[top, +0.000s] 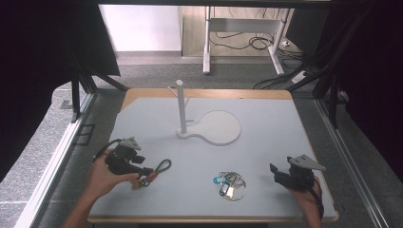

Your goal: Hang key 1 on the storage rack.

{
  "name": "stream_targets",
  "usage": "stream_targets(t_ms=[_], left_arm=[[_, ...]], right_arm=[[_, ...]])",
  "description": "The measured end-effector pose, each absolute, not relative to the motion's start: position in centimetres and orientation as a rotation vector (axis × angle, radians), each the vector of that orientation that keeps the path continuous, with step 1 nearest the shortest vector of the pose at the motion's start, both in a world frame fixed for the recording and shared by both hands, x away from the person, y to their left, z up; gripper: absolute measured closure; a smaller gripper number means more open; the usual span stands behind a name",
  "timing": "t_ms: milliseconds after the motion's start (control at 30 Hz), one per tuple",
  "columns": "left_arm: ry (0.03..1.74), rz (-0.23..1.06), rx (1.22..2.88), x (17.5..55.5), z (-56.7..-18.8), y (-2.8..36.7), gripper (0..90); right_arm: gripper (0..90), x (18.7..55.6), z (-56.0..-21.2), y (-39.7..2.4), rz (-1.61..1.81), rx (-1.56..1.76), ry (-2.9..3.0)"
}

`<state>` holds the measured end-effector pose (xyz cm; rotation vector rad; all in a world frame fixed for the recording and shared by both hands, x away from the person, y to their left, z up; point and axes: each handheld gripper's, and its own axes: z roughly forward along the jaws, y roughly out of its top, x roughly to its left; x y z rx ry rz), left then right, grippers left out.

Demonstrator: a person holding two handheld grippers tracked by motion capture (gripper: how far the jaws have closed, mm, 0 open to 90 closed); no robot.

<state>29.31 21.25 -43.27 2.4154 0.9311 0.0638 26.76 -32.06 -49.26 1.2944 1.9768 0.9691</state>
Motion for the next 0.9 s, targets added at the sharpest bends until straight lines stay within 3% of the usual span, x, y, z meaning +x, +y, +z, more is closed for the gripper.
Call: stream_targets(t_ms=[567, 900], left_arm=[[0.988, -0.027, 2.628, 30.8, -45.7, 18.6, 49.3], [1.021, -0.037, 2.663, 31.4, -46.5, 18.1, 54.4]], right_arm=[[26.8, 26.8, -49.5, -31.5, 0.927, 1.295, 1.998], [27.1, 26.9, -49.6, -31.5, 0.923, 1.298, 1.996]])
